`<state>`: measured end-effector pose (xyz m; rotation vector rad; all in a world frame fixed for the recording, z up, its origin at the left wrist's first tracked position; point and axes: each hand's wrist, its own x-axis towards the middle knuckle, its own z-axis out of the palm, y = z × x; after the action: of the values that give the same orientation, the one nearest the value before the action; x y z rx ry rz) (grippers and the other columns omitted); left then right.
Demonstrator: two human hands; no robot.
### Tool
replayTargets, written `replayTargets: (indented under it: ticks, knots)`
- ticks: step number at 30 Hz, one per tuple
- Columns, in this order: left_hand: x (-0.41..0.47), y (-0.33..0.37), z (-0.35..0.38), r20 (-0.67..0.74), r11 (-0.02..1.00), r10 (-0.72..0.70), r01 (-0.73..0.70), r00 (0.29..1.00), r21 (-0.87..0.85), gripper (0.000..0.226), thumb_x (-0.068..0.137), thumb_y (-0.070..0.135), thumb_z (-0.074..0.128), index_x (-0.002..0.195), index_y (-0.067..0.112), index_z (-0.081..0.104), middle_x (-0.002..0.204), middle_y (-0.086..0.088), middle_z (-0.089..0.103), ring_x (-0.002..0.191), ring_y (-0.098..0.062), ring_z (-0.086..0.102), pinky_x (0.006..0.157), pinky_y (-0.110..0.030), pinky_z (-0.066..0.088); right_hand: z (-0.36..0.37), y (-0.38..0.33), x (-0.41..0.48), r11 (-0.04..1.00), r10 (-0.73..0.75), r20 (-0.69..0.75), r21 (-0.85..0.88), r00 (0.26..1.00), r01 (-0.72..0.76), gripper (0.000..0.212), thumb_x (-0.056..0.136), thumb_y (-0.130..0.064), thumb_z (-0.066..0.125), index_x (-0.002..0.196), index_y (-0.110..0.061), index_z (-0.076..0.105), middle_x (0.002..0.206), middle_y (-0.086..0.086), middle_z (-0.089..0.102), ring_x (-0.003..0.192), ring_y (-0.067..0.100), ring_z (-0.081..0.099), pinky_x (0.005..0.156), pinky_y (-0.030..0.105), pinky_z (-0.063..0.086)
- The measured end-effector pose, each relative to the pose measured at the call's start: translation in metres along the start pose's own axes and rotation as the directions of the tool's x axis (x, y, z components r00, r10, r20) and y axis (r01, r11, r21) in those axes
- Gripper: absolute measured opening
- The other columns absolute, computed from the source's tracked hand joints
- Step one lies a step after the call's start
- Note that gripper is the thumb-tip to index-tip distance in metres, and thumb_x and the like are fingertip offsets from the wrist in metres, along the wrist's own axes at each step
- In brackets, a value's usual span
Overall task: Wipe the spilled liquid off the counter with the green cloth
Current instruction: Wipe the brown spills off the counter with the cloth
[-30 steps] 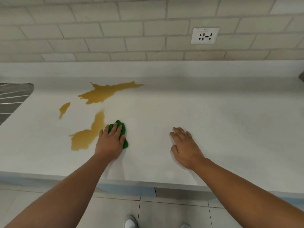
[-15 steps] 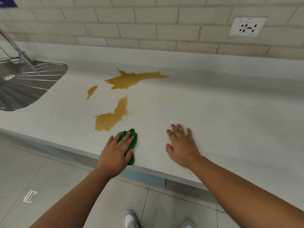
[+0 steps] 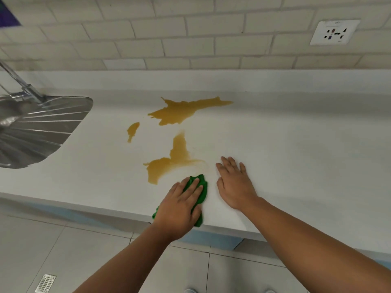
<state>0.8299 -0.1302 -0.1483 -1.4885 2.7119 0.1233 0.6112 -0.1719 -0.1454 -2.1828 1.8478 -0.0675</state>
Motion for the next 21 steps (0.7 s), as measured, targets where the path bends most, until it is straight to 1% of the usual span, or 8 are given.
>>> replayTargets:
  ticks: [2,5,7,10,14,16,19,21]
  knots:
    - [-0.026,-0.043,-0.001,-0.007,0.999,-0.045,0.045,0.999,0.005,0.056,0.100,0.046,0.034,0.149,0.021,0.040,0.157,0.003,0.033,0.147,-0.024,0.025,0.118,-0.043,0.024,0.004,-0.005,0.004,1.000,0.022,0.009,-0.021,1.000,-0.022,0.064,0.096,-0.037,0.010,0.157,-0.017,0.017,0.166,0.004,0.003,0.153,0.022,-0.003,0.123,0.049,-0.003]
    - [-0.038,-0.114,-0.007,0.016,0.965,-0.264,0.263,0.965,0.012,0.063,0.099,0.052,0.023,0.150,0.019,0.039,0.157,0.003,0.034,0.145,-0.024,0.025,0.119,-0.040,0.022,0.010,-0.013,0.008,0.996,0.064,-0.008,-0.057,0.998,-0.064,0.059,0.102,-0.040,0.016,0.157,-0.018,0.016,0.166,0.003,0.002,0.153,0.021,-0.005,0.122,0.051,-0.002]
    - [-0.025,-0.143,-0.011,0.018,0.936,-0.351,0.351,0.936,0.012,0.070,0.097,0.053,0.013,0.152,0.017,0.034,0.160,0.000,0.028,0.146,-0.027,0.021,0.120,-0.040,0.019,0.011,-0.016,0.009,0.994,0.090,-0.022,-0.065,0.996,-0.092,0.066,0.097,-0.046,0.007,0.157,-0.019,0.017,0.166,0.003,0.002,0.153,0.021,-0.005,0.122,0.051,-0.003]
    - [0.012,-0.141,-0.015,0.023,0.923,-0.383,0.382,0.923,0.035,0.073,0.095,0.051,0.005,0.156,0.014,0.022,0.163,-0.006,0.017,0.149,-0.030,0.012,0.122,-0.043,0.011,0.014,-0.018,0.008,0.992,0.104,-0.036,-0.067,0.994,-0.106,0.080,0.087,-0.051,-0.007,0.157,-0.020,0.017,0.166,0.002,0.004,0.153,0.020,-0.004,0.122,0.050,-0.003]
    - [0.042,-0.088,-0.015,0.015,0.973,-0.230,0.230,0.973,0.027,0.067,0.099,0.047,0.011,0.157,0.015,0.015,0.164,-0.007,0.010,0.151,-0.029,0.005,0.123,-0.043,0.006,0.013,-0.023,0.010,0.989,0.131,-0.040,-0.066,0.991,-0.134,0.074,0.091,-0.049,-0.001,0.156,-0.019,0.019,0.166,0.002,0.005,0.153,0.020,-0.002,0.122,0.050,-0.002]
    - [0.036,-0.064,-0.010,0.015,0.992,-0.121,0.121,0.992,0.031,0.064,0.100,0.046,0.017,0.156,0.014,0.019,0.164,-0.007,0.014,0.151,-0.030,0.008,0.123,-0.043,0.007,0.013,-0.025,0.010,0.988,0.140,-0.038,-0.067,0.989,-0.142,0.072,0.093,-0.049,0.004,0.156,-0.018,0.019,0.166,0.003,0.006,0.153,0.020,-0.002,0.122,0.051,-0.002]
    - [0.008,-0.057,-0.005,0.009,1.000,0.001,-0.002,1.000,0.023,0.061,0.101,0.047,0.022,0.154,0.016,0.028,0.162,-0.004,0.022,0.150,-0.027,0.014,0.123,-0.041,0.010,0.013,-0.025,0.009,0.988,0.135,-0.037,-0.068,0.990,-0.138,0.080,0.088,-0.052,-0.005,0.156,-0.018,0.017,0.166,0.002,0.005,0.153,0.020,-0.003,0.122,0.050,-0.003]
    - [-0.012,-0.072,-0.003,0.010,0.999,0.036,-0.036,0.999,0.001,0.059,0.101,0.048,0.025,0.152,0.019,0.033,0.161,0.001,0.025,0.150,-0.023,0.017,0.122,-0.039,0.013,0.013,-0.023,0.008,0.990,0.122,-0.045,-0.061,0.992,-0.124,0.085,0.084,-0.054,-0.009,0.156,-0.018,0.017,0.166,0.002,0.005,0.153,0.020,-0.003,0.122,0.050,-0.003]
